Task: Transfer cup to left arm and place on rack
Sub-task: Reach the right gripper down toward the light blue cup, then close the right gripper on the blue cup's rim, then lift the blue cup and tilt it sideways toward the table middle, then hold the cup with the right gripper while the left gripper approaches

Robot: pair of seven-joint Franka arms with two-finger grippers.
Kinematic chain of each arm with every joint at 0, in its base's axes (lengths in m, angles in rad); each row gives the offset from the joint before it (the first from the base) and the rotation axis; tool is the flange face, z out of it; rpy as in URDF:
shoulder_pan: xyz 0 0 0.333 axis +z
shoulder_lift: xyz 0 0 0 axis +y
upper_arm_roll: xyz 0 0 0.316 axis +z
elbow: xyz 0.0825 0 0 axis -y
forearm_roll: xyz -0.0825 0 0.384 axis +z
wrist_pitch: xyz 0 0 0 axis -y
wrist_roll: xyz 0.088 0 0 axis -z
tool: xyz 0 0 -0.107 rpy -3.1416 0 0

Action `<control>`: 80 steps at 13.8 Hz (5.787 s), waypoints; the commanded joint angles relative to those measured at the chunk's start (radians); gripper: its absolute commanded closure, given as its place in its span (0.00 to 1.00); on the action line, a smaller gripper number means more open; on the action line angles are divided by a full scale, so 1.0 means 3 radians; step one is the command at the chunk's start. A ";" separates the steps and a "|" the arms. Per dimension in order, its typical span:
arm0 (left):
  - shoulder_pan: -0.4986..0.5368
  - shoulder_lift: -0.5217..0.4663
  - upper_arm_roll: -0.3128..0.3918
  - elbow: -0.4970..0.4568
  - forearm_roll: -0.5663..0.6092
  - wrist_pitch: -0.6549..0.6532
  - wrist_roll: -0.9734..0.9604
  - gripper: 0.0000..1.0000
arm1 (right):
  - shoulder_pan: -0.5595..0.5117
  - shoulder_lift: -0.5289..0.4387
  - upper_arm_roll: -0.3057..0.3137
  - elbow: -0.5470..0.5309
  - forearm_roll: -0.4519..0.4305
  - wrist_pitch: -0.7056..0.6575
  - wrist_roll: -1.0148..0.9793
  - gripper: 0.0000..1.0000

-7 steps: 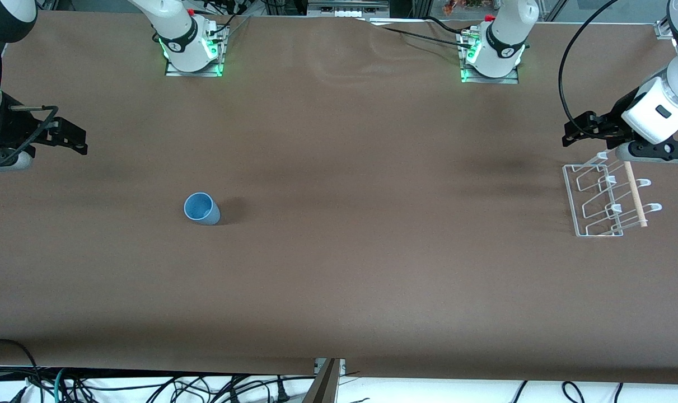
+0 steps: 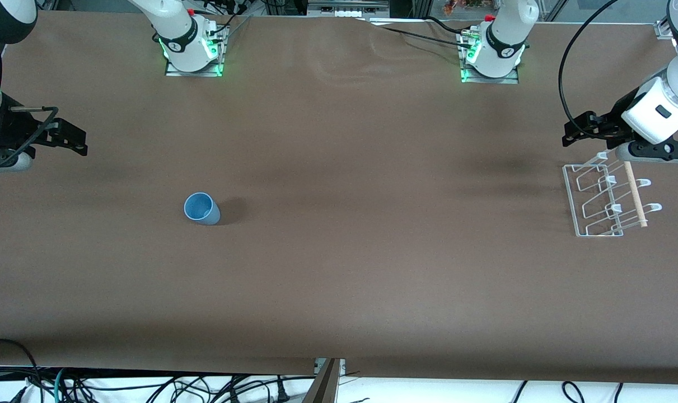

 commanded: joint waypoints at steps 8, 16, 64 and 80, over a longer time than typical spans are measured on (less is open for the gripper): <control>-0.0010 0.0040 0.0000 0.0092 0.0024 -0.0066 0.0001 0.00 | -0.0025 0.0290 0.0068 -0.0015 -0.0013 0.0100 0.0019 0.00; -0.0010 0.0040 0.0000 0.0092 0.0030 -0.0066 0.0001 0.00 | 0.0138 0.1072 0.0088 -0.0051 0.0314 0.0744 0.0035 0.00; -0.0005 0.0040 0.0005 0.0107 0.0030 -0.0066 0.0001 0.00 | 0.0874 0.1527 0.0165 0.0132 0.2609 0.1512 0.0780 1.00; -0.0265 0.0407 -0.0123 0.0331 -0.0160 -0.0137 0.0326 0.00 | 0.1677 0.1973 0.0165 0.0838 0.3725 0.2207 0.1486 1.00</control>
